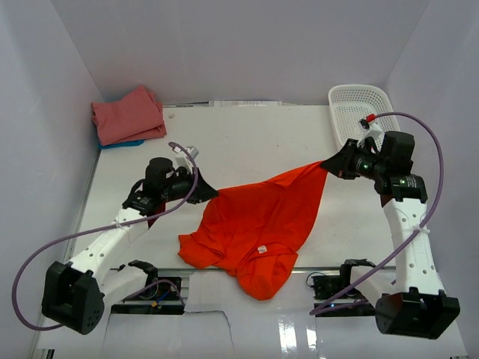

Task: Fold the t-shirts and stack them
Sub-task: Flatten out the tshirt

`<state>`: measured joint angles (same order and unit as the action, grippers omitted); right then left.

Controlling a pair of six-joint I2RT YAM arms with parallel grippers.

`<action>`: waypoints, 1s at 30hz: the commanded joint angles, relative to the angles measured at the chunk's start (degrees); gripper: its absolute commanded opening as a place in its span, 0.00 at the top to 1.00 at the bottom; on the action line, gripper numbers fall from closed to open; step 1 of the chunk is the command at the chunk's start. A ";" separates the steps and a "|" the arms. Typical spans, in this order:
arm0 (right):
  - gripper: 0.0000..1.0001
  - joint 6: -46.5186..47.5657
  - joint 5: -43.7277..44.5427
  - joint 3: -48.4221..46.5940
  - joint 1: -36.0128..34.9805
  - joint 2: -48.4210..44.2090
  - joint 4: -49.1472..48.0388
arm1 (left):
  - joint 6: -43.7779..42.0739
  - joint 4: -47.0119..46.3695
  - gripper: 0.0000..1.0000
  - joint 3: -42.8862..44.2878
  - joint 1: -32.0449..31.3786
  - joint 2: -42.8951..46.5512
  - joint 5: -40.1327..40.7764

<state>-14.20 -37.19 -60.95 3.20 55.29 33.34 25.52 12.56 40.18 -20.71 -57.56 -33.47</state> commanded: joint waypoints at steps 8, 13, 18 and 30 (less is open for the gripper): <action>0.92 2.69 6.42 -8.04 -0.13 12.81 -6.62 | -1.61 -11.86 1.00 4.88 -0.04 -17.64 6.84; 0.92 2.24 9.41 -9.89 -0.13 16.95 -7.85 | -2.40 -12.11 1.00 10.52 2.68 -25.31 4.04; 0.92 0.14 9.42 -9.72 -0.13 19.77 -11.28 | -2.49 -12.12 1.00 17.63 4.10 -33.21 0.08; 0.92 1.71 12.84 -13.23 -2.67 26.88 -14.62 | -1.71 -16.68 0.02 18.88 7.60 -31.48 6.67</action>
<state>-13.58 -26.39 -70.37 1.28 80.90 22.61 23.40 -0.23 59.77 -15.88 -94.67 -29.74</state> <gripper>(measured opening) 0.081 0.911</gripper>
